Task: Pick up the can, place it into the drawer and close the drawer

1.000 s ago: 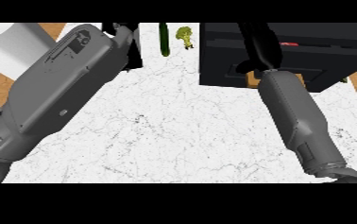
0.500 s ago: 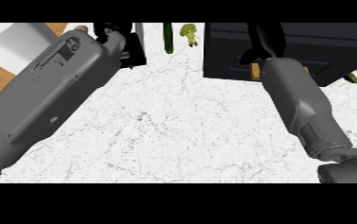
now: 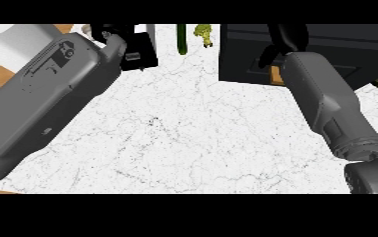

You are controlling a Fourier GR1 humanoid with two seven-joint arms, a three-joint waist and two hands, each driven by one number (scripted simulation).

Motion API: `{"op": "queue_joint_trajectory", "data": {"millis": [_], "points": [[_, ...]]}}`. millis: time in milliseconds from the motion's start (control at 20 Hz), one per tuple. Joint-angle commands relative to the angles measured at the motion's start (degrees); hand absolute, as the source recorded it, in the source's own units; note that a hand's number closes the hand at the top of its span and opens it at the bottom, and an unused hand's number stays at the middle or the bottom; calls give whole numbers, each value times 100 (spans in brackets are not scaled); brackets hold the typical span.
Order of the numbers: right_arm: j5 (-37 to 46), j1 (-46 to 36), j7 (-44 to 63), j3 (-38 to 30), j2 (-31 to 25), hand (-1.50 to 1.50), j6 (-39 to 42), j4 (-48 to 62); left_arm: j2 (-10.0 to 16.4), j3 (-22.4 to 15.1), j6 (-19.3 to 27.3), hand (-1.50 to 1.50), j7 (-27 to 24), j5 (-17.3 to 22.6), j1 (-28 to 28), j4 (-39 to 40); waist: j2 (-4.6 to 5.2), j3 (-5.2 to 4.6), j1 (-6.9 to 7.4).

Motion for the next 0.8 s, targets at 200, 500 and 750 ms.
{"op": "queue_joint_trajectory", "data": {"millis": [200,500,750], "points": [[-1088,-580,-915,-917,293,-150,632,21,39,-4,119,-150,177,-54,41,-289,-36,-22,112],[-2351,-622,-1568,-2099,418,-150,1127,-84,177,28,92,-150,164,-94,175,-401,-52,-10,33],[-2575,-668,-1758,-2341,297,-150,1417,21,291,69,101,-150,343,-98,243,-569,-55,-36,-14]]}}
